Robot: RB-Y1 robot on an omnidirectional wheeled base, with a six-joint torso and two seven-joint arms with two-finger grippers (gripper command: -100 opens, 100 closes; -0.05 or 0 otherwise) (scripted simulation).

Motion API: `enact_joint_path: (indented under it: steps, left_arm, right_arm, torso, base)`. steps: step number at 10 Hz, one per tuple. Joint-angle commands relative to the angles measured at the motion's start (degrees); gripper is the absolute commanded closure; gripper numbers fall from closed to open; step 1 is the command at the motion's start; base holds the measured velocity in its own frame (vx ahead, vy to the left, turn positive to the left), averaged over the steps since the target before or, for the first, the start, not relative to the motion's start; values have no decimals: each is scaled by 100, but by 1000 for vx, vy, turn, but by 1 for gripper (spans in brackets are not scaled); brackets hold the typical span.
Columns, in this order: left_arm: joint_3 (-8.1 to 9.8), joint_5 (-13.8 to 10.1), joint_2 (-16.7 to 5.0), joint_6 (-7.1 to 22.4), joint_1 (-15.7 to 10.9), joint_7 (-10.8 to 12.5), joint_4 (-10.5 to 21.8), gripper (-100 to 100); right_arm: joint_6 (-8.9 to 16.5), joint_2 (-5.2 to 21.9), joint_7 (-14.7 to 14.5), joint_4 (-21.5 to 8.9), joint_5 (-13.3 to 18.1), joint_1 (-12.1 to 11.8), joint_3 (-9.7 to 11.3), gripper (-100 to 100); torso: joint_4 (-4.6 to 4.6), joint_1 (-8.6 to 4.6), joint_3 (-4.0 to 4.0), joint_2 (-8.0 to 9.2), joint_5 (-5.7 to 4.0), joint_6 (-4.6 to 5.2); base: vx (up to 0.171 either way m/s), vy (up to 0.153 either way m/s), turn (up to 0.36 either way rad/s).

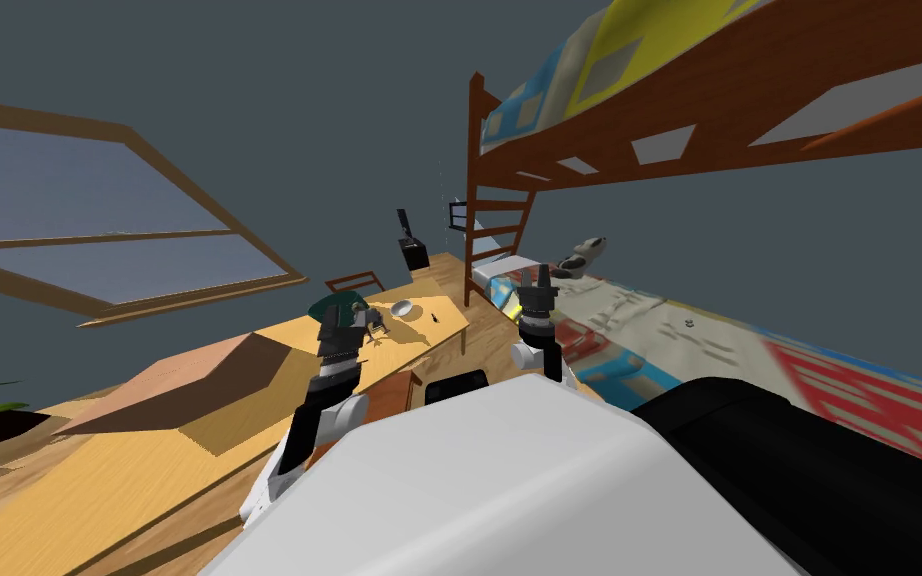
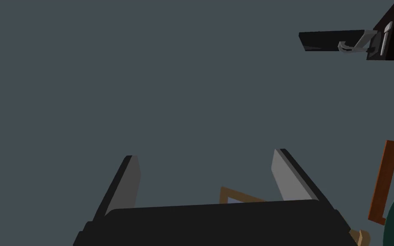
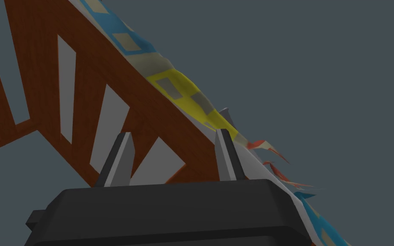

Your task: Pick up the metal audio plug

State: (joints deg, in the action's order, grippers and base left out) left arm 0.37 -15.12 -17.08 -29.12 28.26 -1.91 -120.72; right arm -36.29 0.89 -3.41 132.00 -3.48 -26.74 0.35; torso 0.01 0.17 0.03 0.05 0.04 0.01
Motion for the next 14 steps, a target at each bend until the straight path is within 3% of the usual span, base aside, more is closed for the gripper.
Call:
enact_joint_path:
  steps: [1,2,3,5,8,10,13,14]
  left_arm:
    - [-100,-228,-286,79,-87,222,286,-100]
    - [-188,-375,-508,144,-134,369,441,-100]
    - [-188,-375,-600,144,-134,369,484,-100]
    - [-402,-658,-1013,295,-236,677,839,-100]
    - [-526,-792,-1368,379,-290,836,1114,-100]
    - [-807,-1041,-1781,565,-402,1160,1521,-100]
    - [-964,-1153,-2149,666,-459,1323,1807,-100]
    - [-1134,-1257,-2337,771,-515,1487,2045,-100]
  right_arm:
    - [0,0,0,0,0,0,0,0]
    - [0,0,0,0,0,0,0,0]
    - [0,0,0,0,0,0,0,0]
    - [0,0,0,0,0,0,0,0]
    - [0,0,0,0,0,0,0,0]
    - [0,0,0,0,0,0,0,0]
    - [0,0,0,0,0,0,0,0]
    - [0,0,0,0,0,-1,0,0]
  torso:
    - [0,0,0,0,0,0]
    - [0,3,0,-1,0,1]
    - [0,7,0,0,1,0]
    - [-1,-1,-2,-4,0,0]
    - [-2,-6,-4,-7,-1,0]
    - [-2,-9,-5,-9,-2,0]
    - [-3,-12,-7,-13,-3,0]
    - [-3,-14,-7,-13,-3,-4]
  base:
    - [-19,42,-168]
    - [-19,57,-175]
    - [-13,42,-39]
    - [-12,33,-154]
    - [-4,22,-117]
    - [0,15,-229]
    - [4,10,-136]
    - [9,-3,-228]
